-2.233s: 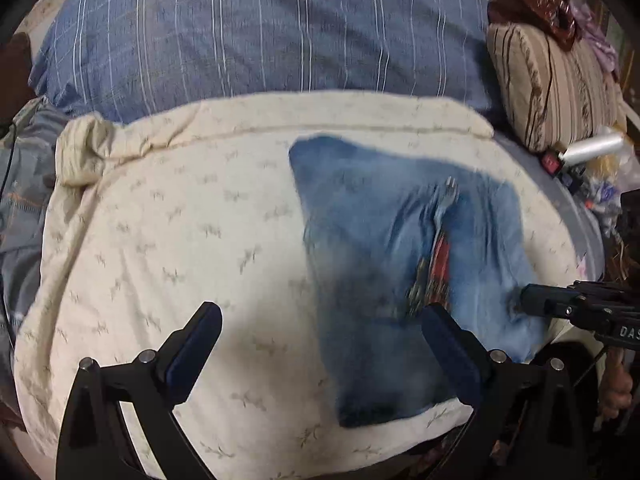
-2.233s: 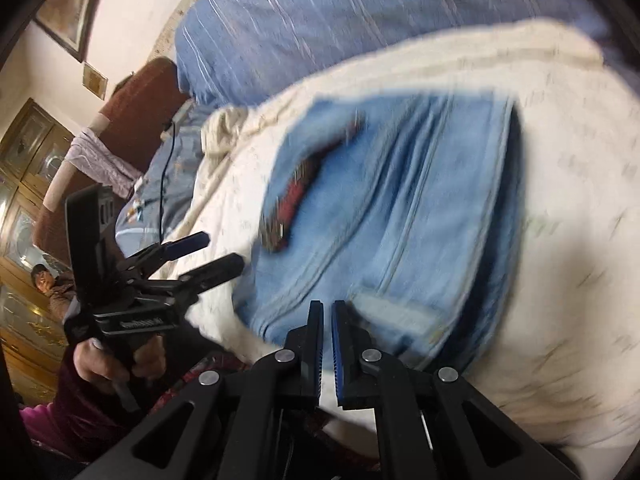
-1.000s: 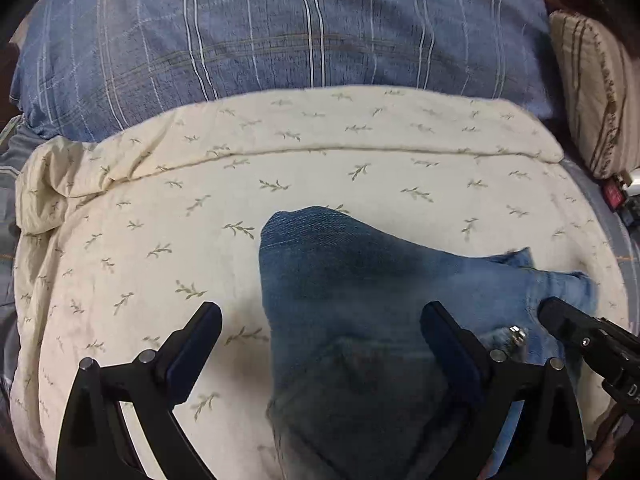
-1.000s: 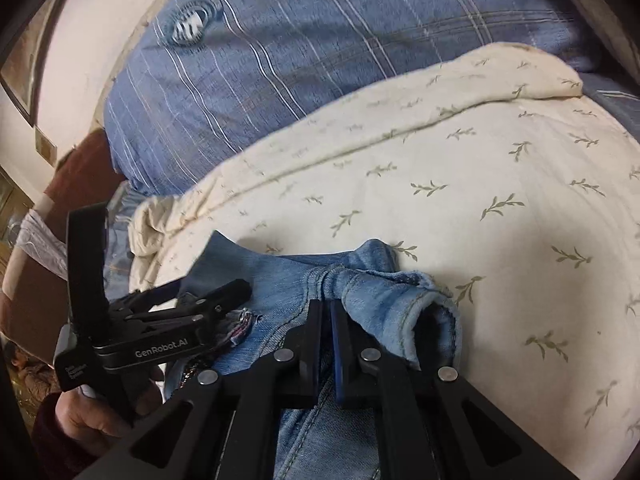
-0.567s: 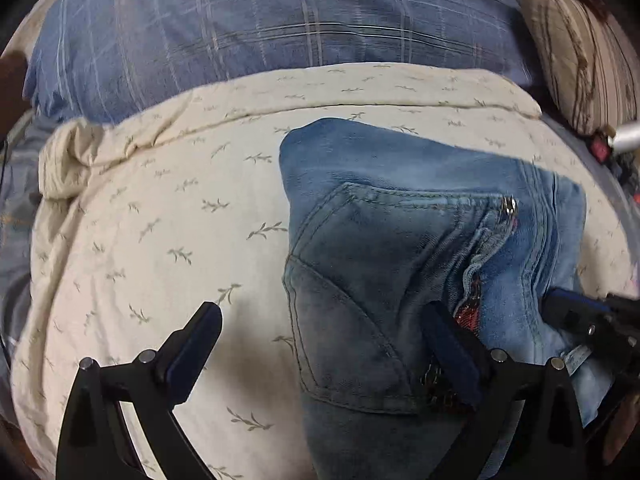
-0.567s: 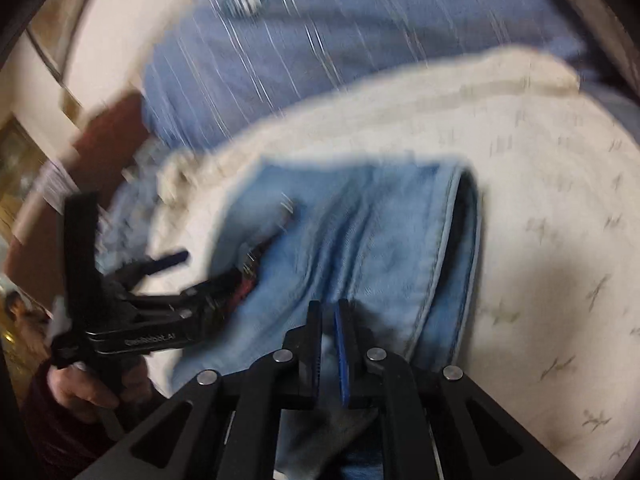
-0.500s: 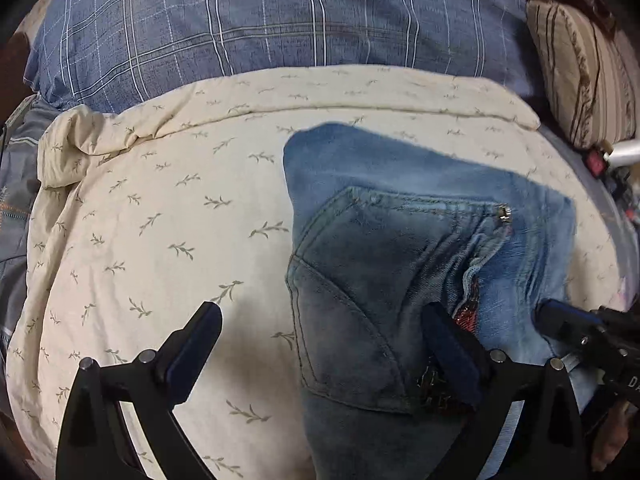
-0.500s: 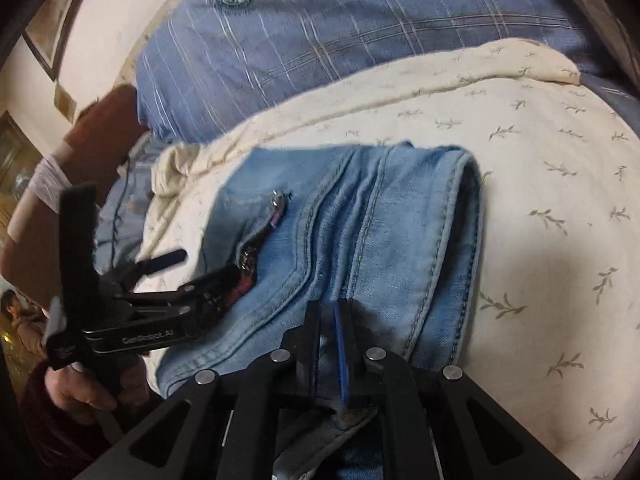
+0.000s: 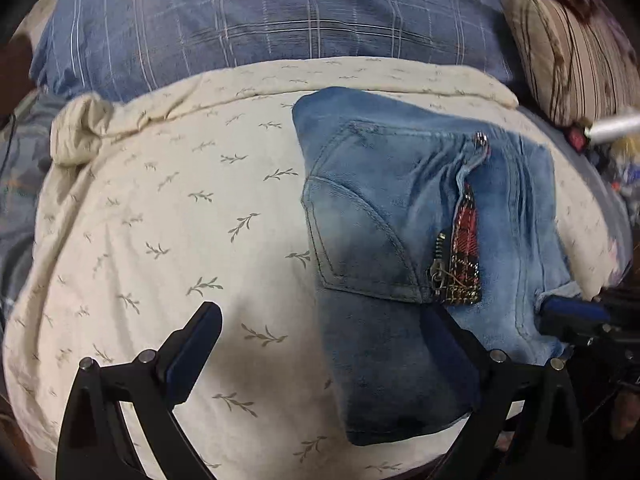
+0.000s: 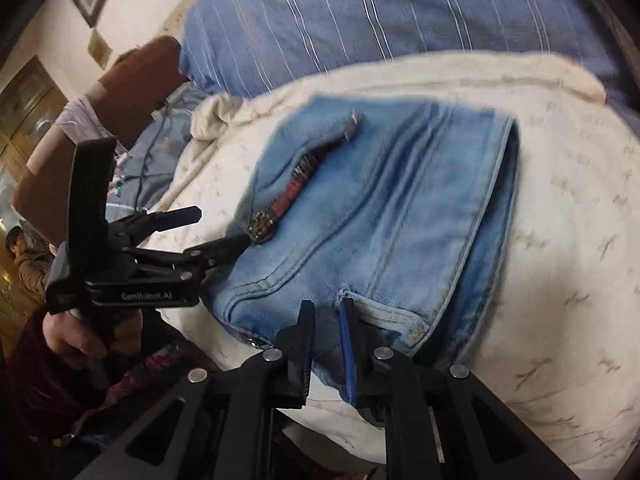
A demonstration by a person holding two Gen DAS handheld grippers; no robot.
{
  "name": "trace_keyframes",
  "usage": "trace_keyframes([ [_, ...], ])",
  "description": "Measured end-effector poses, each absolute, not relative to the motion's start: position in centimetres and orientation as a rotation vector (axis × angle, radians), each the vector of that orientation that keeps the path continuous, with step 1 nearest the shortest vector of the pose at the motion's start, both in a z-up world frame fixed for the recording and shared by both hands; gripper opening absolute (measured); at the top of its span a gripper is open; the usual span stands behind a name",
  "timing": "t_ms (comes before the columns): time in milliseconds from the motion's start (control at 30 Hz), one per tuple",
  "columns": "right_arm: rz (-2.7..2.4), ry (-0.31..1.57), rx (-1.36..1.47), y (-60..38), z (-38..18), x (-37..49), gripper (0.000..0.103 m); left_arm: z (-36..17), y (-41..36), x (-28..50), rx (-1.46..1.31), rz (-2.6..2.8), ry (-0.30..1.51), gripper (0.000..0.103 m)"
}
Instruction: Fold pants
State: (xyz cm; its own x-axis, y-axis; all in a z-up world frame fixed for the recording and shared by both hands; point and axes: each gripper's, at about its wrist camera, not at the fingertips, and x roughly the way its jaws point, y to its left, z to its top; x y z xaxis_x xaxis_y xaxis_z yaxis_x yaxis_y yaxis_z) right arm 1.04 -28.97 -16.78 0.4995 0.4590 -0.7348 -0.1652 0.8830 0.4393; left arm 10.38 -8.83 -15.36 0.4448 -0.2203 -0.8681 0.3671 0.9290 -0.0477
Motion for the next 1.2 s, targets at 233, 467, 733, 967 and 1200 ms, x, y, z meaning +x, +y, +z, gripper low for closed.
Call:
trace_keyframes([
  [233, 0.373, 0.891, 0.437, -32.8, -14.1, 0.3, 0.016, -13.1, -5.4, 12.6, 0.011, -0.456, 1.031, 0.100],
  [467, 0.318, 0.879, 0.704, -39.0, -14.9, 0.7, 0.076, -15.9, -3.1, 15.5, -0.177, -0.576, 1.174, 0.100],
  [733, 0.387, 0.933, 0.874, -42.0, -17.5, 2.2, 0.076, -16.9, -5.0, 17.0, -0.253, -0.723, 1.208, 0.100],
  [967, 0.471, 0.994, 0.909, -41.6, -19.7, 3.4, 0.076, -17.4, -7.0, 17.1, -0.204, -0.838, 1.216, 0.100],
  [1200, 0.560, 1.050, 0.939, -41.3, -21.3, 5.6, 0.075, -17.6, -7.4, 18.2, -0.260, -0.940, 1.214, 0.100],
])
